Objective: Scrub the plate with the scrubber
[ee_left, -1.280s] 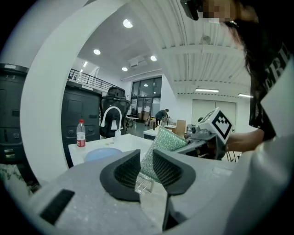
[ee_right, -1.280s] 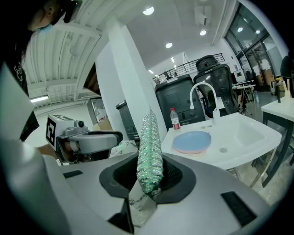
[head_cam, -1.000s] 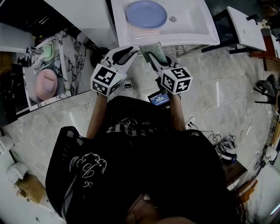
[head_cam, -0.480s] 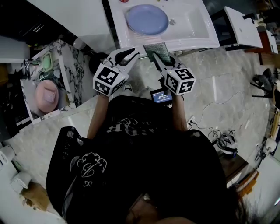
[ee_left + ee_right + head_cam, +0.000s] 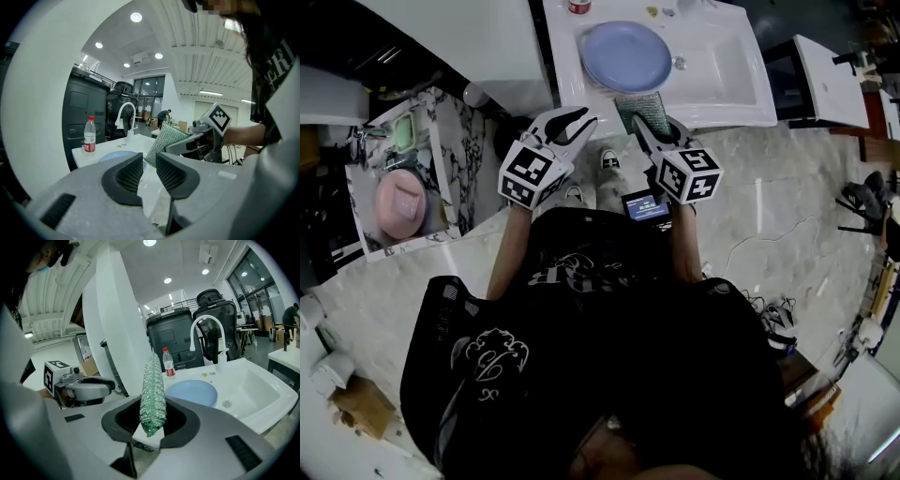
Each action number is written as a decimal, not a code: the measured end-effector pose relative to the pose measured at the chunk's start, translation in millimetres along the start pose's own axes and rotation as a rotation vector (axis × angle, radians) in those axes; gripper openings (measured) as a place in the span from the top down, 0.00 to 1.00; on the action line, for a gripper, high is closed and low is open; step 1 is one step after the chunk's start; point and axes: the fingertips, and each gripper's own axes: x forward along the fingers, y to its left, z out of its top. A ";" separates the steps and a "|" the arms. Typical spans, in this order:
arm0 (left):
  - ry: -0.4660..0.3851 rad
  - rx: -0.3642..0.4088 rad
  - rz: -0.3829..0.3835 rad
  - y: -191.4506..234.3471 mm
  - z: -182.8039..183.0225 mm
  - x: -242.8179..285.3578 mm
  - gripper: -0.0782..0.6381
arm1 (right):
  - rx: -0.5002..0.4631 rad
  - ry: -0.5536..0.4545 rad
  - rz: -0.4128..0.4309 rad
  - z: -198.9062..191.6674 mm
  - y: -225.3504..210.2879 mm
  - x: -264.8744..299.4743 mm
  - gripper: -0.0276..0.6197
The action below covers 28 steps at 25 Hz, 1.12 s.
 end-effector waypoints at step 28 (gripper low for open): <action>0.219 -0.086 0.081 47.5 -38.2 131.2 0.77 | -0.249 0.189 0.126 51.3 -179.0 151.0 0.82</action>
